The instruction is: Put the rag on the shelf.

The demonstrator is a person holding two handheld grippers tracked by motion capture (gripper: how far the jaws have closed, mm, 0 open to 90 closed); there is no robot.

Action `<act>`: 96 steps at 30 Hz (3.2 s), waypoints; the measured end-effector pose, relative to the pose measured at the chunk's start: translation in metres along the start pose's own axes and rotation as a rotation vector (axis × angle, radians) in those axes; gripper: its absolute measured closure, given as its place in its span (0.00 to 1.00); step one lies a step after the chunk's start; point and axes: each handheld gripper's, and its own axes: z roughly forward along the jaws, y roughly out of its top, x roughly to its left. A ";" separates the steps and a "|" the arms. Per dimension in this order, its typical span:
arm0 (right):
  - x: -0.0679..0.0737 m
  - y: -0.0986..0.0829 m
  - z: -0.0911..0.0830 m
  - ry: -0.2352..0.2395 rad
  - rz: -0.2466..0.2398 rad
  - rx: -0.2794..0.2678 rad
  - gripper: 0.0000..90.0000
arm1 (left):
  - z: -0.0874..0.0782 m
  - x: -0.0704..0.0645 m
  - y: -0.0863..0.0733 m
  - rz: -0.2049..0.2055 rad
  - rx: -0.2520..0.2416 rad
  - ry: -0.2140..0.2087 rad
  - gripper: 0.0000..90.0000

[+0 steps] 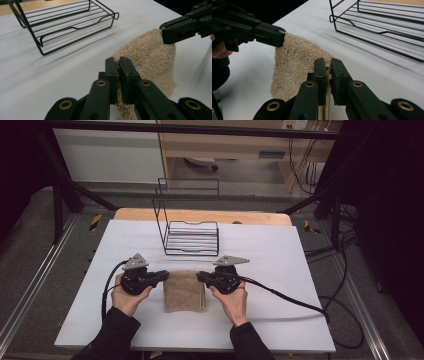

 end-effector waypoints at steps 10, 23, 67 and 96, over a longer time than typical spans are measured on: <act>0.002 0.010 -0.016 -0.008 -0.044 -0.049 0.93 | -0.009 -0.012 0.009 0.021 -0.046 0.004 0.95; 0.010 0.025 -0.032 -0.011 -0.090 -0.106 0.93 | -0.021 -0.018 0.021 0.029 -0.112 0.014 0.95; 0.027 0.092 -0.059 -0.093 -0.182 -0.324 0.94 | -0.046 -0.012 0.085 0.066 -0.361 0.072 0.95; 0.022 0.139 -0.067 -0.140 -0.216 -0.438 0.94 | -0.049 -0.003 0.128 0.078 -0.481 0.091 0.95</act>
